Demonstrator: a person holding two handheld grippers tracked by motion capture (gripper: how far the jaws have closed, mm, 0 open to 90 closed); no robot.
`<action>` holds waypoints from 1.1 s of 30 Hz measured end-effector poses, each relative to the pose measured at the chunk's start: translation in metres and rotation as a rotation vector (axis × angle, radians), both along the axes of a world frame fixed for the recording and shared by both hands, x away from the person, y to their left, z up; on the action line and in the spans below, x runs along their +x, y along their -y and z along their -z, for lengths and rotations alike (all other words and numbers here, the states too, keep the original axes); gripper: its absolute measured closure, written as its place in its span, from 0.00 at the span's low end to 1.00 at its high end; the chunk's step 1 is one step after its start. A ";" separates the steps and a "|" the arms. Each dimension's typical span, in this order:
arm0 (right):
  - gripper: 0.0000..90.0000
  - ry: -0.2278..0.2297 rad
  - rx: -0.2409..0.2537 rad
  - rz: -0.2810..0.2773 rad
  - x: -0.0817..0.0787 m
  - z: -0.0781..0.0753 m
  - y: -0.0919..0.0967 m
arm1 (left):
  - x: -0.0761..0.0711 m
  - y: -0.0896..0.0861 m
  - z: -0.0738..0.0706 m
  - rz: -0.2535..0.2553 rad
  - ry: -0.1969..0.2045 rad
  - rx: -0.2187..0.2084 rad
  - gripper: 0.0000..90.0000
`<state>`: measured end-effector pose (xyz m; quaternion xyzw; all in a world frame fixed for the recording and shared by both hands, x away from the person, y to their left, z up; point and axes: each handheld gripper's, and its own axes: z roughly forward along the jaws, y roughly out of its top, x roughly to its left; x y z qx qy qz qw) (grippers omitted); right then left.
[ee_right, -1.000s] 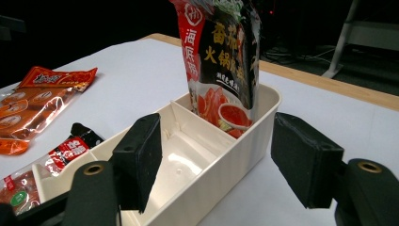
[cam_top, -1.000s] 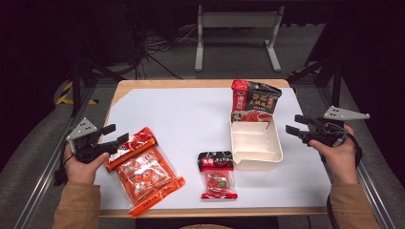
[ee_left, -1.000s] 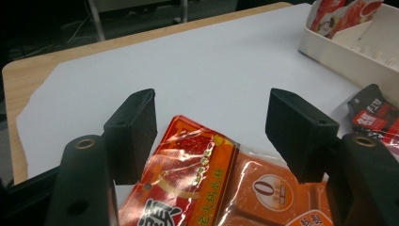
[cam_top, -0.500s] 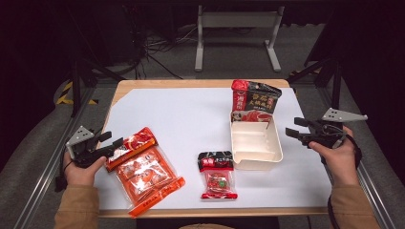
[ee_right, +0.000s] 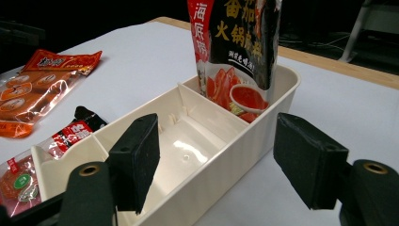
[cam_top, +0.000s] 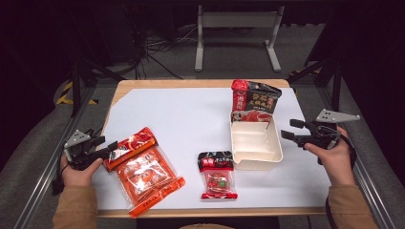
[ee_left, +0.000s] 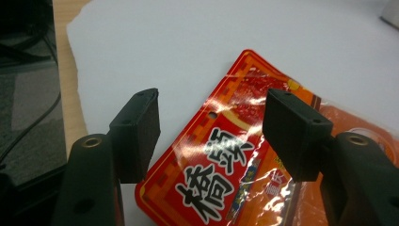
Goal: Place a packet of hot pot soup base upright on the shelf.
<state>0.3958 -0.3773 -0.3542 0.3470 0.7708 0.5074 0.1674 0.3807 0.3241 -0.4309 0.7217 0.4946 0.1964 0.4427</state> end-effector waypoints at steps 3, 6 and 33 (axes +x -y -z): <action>0.36 -0.007 -0.009 -0.006 0.001 0.002 -0.002 | 0.002 -0.002 0.004 -0.005 -0.043 0.012 0.42; 0.36 -0.011 -0.010 -0.009 0.002 0.003 -0.004 | 0.003 -0.004 0.008 -0.018 -0.083 0.014 0.42; 0.36 -0.032 -0.042 -0.023 0.006 0.010 -0.013 | 0.001 -0.012 0.022 0.024 -0.193 -0.077 0.40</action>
